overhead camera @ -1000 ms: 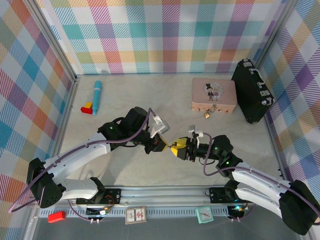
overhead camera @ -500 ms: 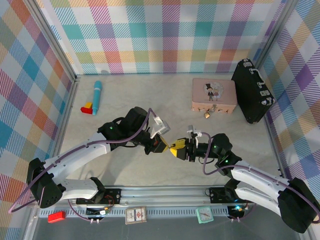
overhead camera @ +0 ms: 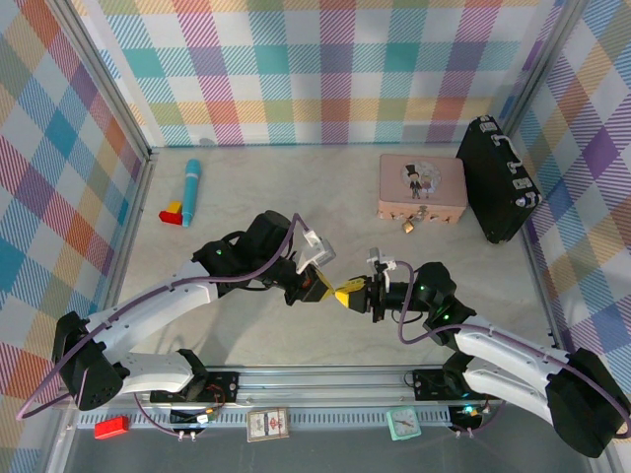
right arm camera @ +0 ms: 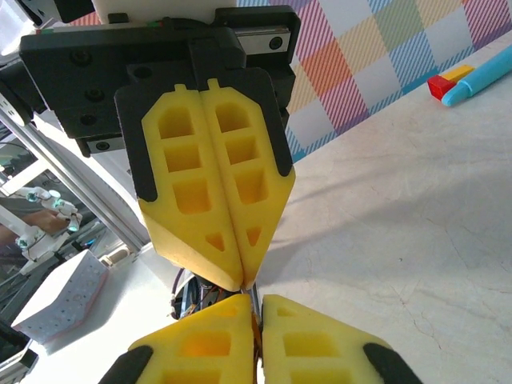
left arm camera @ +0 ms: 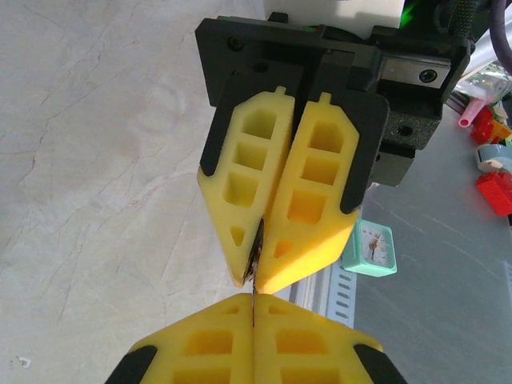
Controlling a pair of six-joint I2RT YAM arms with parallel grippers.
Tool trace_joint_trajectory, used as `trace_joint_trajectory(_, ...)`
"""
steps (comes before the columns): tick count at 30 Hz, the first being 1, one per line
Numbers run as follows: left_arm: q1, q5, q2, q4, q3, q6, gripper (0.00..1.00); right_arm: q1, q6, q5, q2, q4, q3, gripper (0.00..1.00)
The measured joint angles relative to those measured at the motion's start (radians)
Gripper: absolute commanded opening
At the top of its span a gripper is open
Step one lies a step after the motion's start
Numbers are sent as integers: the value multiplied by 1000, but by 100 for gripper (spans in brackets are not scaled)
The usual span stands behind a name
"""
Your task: Unlock the padlock with the key
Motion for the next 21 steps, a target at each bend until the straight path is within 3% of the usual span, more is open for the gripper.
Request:
trace_joint_trajectory(6, 0, -5, -7, 0, 0, 0, 0, 0, -10, 8, -18, -18, 2, 0)
trace_joint_trajectory(9, -1, -11, -9, 10, 0, 0, 12, 0, -13, 26, -46, -43, 2, 0)
trace_joint_trajectory(11, -2, -41, -16, 18, -2, -6, 27, 0, -17, 54, -79, -86, 3, 0)
trace_joint_trajectory(16, 2, -210, -113, 119, -92, -58, 57, 1, -42, 220, -239, -348, 43, 0)
trace_joint_trajectory(21, 35, -367, -165, 242, -153, -170, 58, 1, -48, 489, -399, -662, 145, 0)
